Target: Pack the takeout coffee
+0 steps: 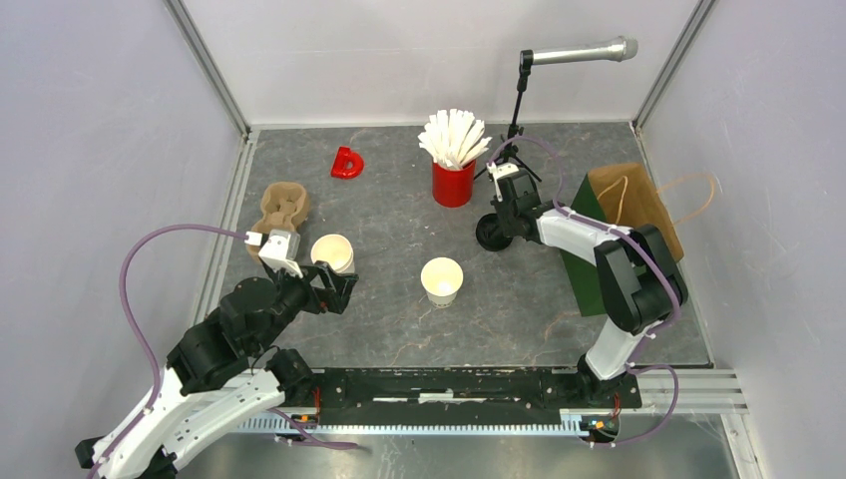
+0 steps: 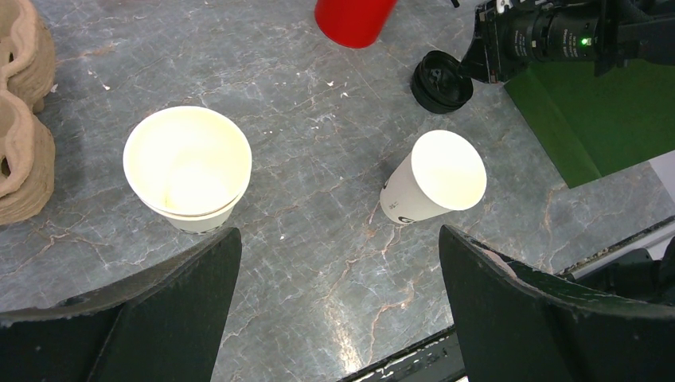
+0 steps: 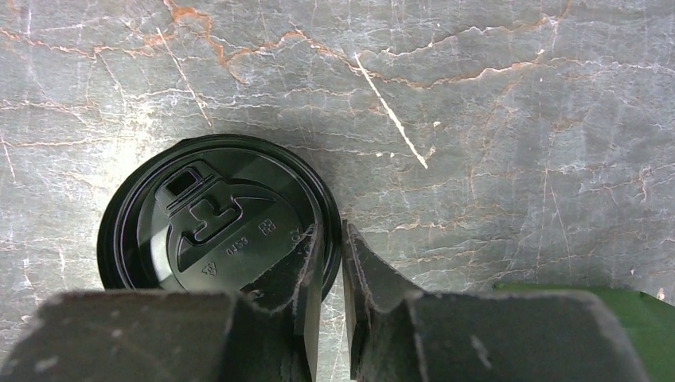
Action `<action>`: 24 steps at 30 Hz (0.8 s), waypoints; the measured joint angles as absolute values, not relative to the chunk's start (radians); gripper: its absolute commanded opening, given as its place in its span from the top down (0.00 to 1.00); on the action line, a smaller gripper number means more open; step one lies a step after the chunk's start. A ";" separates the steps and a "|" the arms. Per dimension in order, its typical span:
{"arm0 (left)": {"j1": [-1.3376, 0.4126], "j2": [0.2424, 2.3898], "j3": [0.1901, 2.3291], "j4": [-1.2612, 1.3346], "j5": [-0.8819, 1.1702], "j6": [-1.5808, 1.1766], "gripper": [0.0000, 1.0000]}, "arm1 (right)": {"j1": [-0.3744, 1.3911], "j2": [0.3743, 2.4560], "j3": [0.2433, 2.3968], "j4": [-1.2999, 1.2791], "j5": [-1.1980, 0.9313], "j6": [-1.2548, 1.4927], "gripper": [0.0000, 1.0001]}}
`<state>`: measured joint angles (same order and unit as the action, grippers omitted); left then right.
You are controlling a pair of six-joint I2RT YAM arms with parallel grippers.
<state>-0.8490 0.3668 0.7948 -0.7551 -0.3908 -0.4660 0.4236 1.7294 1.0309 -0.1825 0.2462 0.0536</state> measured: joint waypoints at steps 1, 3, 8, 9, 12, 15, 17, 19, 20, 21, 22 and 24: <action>-0.849 0.367 0.795 -0.755 -0.391 -0.466 0.00 | 0.424 1.731 1.031 -0.183 0.246 0.054 0.83; -0.849 0.367 0.795 -0.755 -0.391 -0.466 0.00 | 0.424 1.731 1.031 -0.183 0.248 0.054 0.84; -0.849 0.367 0.795 -0.755 -0.391 -0.466 0.00 | 0.424 1.731 1.033 -0.186 0.260 0.052 0.84; -0.849 0.367 0.795 -0.755 -0.391 -0.466 0.00 | 0.424 1.731 1.034 -0.187 0.263 0.052 0.86; -0.849 0.367 0.795 -0.755 -0.391 -0.466 0.00 | 0.426 1.723 1.034 -0.196 0.268 0.050 0.89; -0.849 0.367 0.795 -0.755 -0.391 -0.466 0.00 | 0.426 1.711 1.034 -0.197 0.271 0.049 0.90; -0.849 0.367 0.795 -0.755 -0.391 -0.466 0.00 | 0.428 1.708 1.034 -0.197 0.272 0.048 0.95; -0.849 0.367 0.795 -0.755 -0.391 -0.466 0.00 | 0.430 1.708 1.034 -0.197 0.272 0.047 1.00; -0.849 0.367 0.795 -0.755 -0.391 -0.466 0.00 | 0.430 1.708 1.034 -0.197 0.271 0.046 1.00; -0.849 0.367 0.795 -0.755 -0.391 -0.466 0.00 | 0.430 1.707 1.034 -0.197 0.271 0.046 1.00; -0.849 0.367 0.795 -0.755 -0.391 -0.466 0.00 | 0.430 1.707 1.034 -0.197 0.271 0.046 1.00; -0.849 0.367 0.795 -0.755 -0.391 -0.466 0.00 | 0.432 1.704 1.034 -0.197 0.271 0.046 1.00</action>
<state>-0.8490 0.3668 0.7948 -0.7551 -0.3908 -0.4660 0.4320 1.7039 1.0340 -0.1970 0.2707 0.0463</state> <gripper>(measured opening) 0.994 0.009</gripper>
